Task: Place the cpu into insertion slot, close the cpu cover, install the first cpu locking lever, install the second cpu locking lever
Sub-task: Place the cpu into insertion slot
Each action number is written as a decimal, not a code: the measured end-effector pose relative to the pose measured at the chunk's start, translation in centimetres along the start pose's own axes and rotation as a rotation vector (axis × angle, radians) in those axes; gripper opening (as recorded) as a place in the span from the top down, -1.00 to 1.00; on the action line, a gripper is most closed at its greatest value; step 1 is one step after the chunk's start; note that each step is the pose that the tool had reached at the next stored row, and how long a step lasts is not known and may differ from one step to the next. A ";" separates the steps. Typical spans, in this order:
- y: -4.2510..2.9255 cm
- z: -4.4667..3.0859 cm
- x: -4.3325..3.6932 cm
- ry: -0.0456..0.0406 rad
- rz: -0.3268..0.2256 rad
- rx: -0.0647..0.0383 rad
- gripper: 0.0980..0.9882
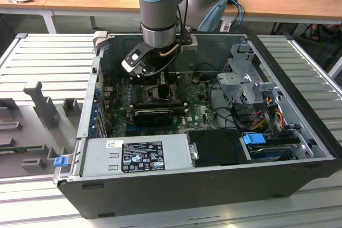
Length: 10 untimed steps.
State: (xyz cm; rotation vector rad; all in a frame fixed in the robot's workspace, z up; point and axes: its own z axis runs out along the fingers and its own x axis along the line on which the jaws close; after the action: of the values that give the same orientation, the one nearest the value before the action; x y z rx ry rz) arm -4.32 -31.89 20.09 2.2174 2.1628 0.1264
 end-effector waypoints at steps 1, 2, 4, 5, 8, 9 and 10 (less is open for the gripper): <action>0.00 0.00 0.00 0.0000 -0.001 0.000 -0.15; 0.01 -0.01 0.01 0.0001 -0.001 0.000 -0.15; 0.05 -0.46 0.02 0.0001 -0.001 0.000 -0.15; 0.07 -0.73 0.03 0.0001 -0.001 0.000 -0.15; 0.10 -0.96 0.03 -0.0016 -0.001 0.000 0.04; 0.09 -0.98 0.01 -0.0020 -0.001 0.000 0.18; 0.09 -1.02 -0.01 -0.0023 -0.001 0.000 0.31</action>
State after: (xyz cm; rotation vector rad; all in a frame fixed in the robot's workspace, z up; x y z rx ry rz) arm -4.32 -31.94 21.11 2.2153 2.1628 0.1237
